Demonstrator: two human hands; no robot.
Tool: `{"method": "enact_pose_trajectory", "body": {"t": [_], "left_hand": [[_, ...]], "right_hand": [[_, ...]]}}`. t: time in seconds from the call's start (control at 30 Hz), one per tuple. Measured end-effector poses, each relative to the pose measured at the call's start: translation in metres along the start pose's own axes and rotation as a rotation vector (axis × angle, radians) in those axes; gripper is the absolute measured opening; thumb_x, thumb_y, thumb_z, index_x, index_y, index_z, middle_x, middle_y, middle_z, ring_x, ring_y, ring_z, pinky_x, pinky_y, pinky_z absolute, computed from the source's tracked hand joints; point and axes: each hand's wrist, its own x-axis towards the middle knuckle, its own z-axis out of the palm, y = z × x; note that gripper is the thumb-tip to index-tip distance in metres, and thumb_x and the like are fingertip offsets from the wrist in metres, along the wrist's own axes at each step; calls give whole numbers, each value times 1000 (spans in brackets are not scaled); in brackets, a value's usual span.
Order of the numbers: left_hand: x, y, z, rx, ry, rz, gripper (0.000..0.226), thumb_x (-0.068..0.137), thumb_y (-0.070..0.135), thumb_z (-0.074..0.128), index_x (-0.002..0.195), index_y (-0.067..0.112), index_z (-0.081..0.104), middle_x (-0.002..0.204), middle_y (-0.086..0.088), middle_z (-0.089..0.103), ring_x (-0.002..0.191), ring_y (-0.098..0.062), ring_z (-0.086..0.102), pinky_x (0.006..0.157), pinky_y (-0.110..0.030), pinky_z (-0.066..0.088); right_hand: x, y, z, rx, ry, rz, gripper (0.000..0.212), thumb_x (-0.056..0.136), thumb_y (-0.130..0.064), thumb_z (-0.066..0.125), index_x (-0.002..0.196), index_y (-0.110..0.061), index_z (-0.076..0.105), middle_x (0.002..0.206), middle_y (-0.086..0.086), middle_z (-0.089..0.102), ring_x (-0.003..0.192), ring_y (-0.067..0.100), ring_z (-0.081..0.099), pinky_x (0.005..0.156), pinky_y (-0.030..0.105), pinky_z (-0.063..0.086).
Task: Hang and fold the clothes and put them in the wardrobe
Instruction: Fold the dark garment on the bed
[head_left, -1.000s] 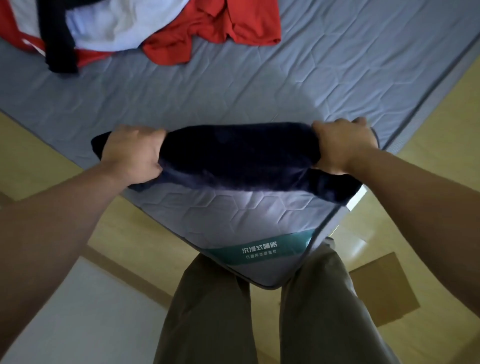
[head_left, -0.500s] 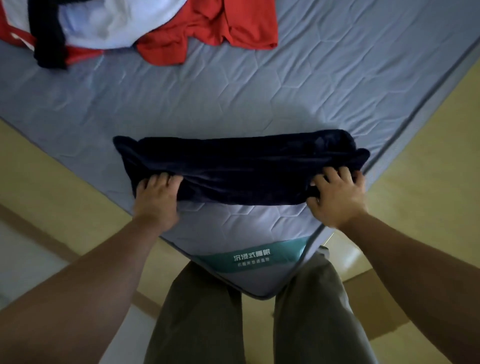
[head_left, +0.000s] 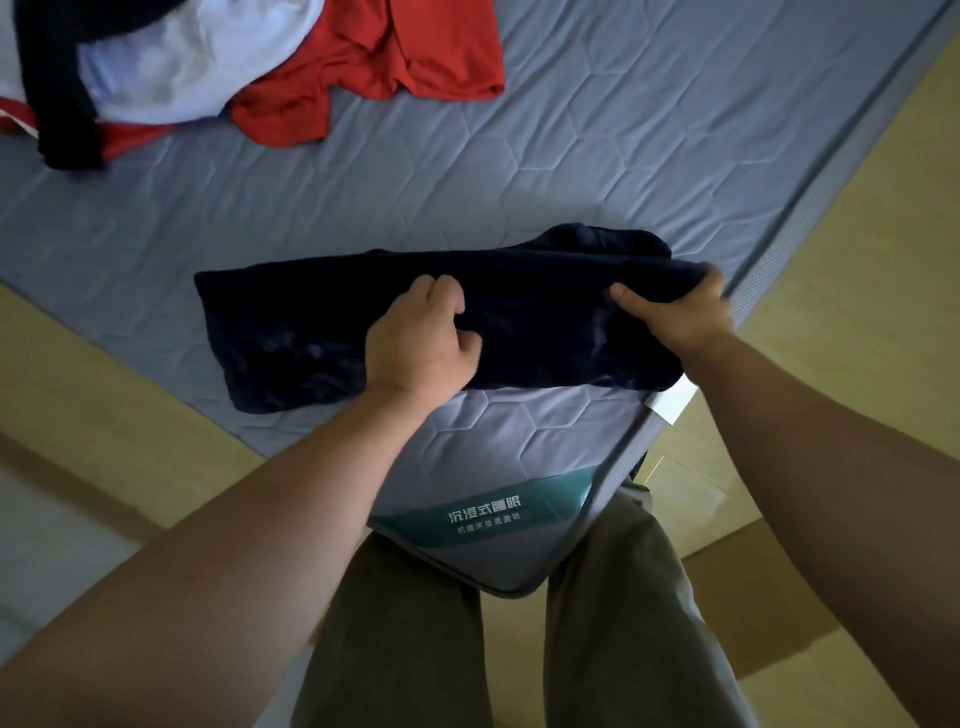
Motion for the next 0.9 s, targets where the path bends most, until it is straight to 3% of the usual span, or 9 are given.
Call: {"method": "enact_pose_trajectory", "body": {"t": [0.07, 0.17, 0.27, 0.47, 0.6, 0.7, 0.8, 0.9], "left_hand": [[-2, 9, 13, -41, -15, -128, 21, 83, 25, 64, 100, 16, 57, 96, -1, 54, 76, -19, 50, 54, -31, 38], [-5, 15, 29, 7, -7, -245, 18, 93, 28, 63, 102, 13, 57, 104, -6, 55, 89, -25, 55, 56, -32, 40], [-7, 21, 41, 92, 4, -287, 18, 96, 30, 60, 100, 12, 56, 101, -8, 58, 90, -27, 57, 56, -33, 38], [3, 29, 52, -38, -28, -507, 15, 97, 31, 56, 94, 17, 51, 78, 0, 59, 61, -18, 50, 47, -27, 30], [14, 38, 54, -171, -113, -594, 16, 97, 35, 49, 89, 21, 51, 72, 5, 57, 61, -16, 52, 55, -30, 35], [17, 57, 62, -351, -193, -695, 24, 95, 31, 46, 78, 16, 55, 79, -6, 65, 81, -36, 64, 64, -36, 48], [17, 81, 72, -581, -223, -792, 28, 96, 26, 50, 96, 4, 67, 99, -19, 71, 97, -41, 66, 89, -48, 55], [21, 94, 76, -914, -278, -892, 31, 97, 23, 53, 111, -1, 67, 105, -21, 68, 104, -40, 65, 97, -53, 53]], "right_hand": [[9, 10, -9, 246, -272, 71, 106, 36, -67, 95, 126, -20, 64, 117, 3, 73, 108, 21, 71, 89, 38, 58], [18, 26, -17, 350, -518, 121, 89, 46, -52, 99, 123, -21, 67, 114, 3, 75, 102, 21, 74, 91, 39, 57], [21, 33, -16, 445, -620, 138, 77, 54, -41, 99, 122, -22, 68, 114, 4, 75, 104, 24, 73, 90, 39, 57], [0, 29, -22, 536, -715, 150, 68, 64, -34, 94, 124, -17, 68, 117, 9, 74, 106, 30, 72, 89, 44, 59], [-28, 12, -37, 570, -583, 15, 70, 61, -33, 96, 123, -20, 66, 111, 4, 76, 100, 25, 74, 83, 41, 61], [-54, -1, -50, 440, -437, -127, 73, 54, -44, 94, 119, -29, 64, 108, -7, 75, 97, 15, 74, 85, 39, 60], [-90, -6, -60, 329, -254, -154, 67, 52, -55, 85, 110, -33, 60, 101, -11, 73, 93, 13, 72, 85, 42, 59], [-120, -11, -63, 253, -117, -196, 60, 56, -59, 78, 105, -31, 56, 93, -12, 70, 87, 13, 69, 79, 43, 59]]}}
